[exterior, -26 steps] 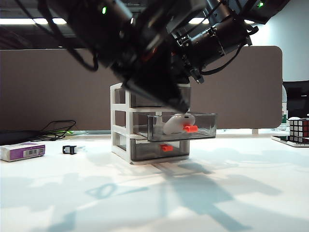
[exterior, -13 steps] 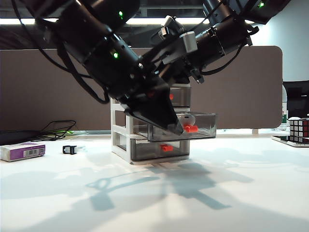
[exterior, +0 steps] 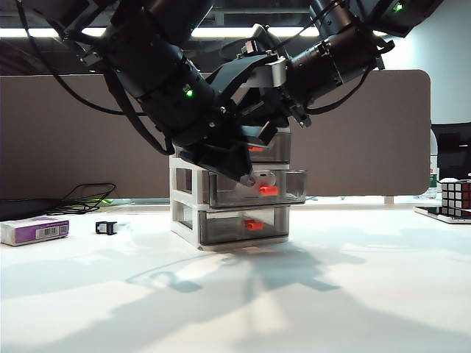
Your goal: Open the second layer of the drawer on the table, pick up the earphone case on the table and put it in, and finally close the drawer.
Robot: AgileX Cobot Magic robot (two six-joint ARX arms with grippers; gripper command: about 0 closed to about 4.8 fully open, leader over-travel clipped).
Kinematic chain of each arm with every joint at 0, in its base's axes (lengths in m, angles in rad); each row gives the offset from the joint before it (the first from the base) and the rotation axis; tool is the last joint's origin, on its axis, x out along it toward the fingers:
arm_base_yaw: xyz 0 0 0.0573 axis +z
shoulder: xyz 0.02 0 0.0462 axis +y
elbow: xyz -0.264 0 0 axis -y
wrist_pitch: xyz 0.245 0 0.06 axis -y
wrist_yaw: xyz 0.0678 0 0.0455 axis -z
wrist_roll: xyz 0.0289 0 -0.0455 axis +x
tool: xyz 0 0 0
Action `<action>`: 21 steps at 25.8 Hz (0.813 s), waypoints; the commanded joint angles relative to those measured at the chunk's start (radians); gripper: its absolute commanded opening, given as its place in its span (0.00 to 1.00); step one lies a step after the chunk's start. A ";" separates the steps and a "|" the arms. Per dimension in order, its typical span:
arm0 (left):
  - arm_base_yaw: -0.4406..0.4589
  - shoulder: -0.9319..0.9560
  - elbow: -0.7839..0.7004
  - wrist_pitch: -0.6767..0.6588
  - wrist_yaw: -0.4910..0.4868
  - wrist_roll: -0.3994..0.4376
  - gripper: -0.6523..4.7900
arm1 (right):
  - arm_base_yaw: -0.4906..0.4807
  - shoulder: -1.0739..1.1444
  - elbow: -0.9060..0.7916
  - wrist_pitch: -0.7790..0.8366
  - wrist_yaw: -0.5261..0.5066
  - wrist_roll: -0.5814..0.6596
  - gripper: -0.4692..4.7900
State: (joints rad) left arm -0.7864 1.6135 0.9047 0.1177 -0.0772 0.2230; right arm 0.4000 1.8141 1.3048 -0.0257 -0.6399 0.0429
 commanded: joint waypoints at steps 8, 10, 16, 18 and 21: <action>0.003 0.017 0.003 0.111 -0.129 -0.018 0.11 | 0.004 0.024 -0.023 -0.110 0.025 0.002 0.08; 0.001 0.029 0.003 0.133 -0.156 -0.019 0.11 | 0.003 0.024 -0.023 -0.110 0.039 0.001 0.08; 0.002 0.034 0.003 0.162 -0.240 -0.014 0.11 | 0.003 0.024 -0.023 -0.099 0.046 0.000 0.08; 0.002 0.035 0.003 0.163 -0.285 -0.014 0.11 | 0.003 0.024 -0.023 -0.100 0.045 0.000 0.08; 0.003 0.040 0.002 0.167 -0.299 -0.014 0.11 | 0.003 0.024 -0.023 -0.100 0.031 0.000 0.08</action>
State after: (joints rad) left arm -0.7876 1.6554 0.9016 0.2291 -0.3447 0.2119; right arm 0.4011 1.8153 1.3048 -0.0170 -0.6250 0.0509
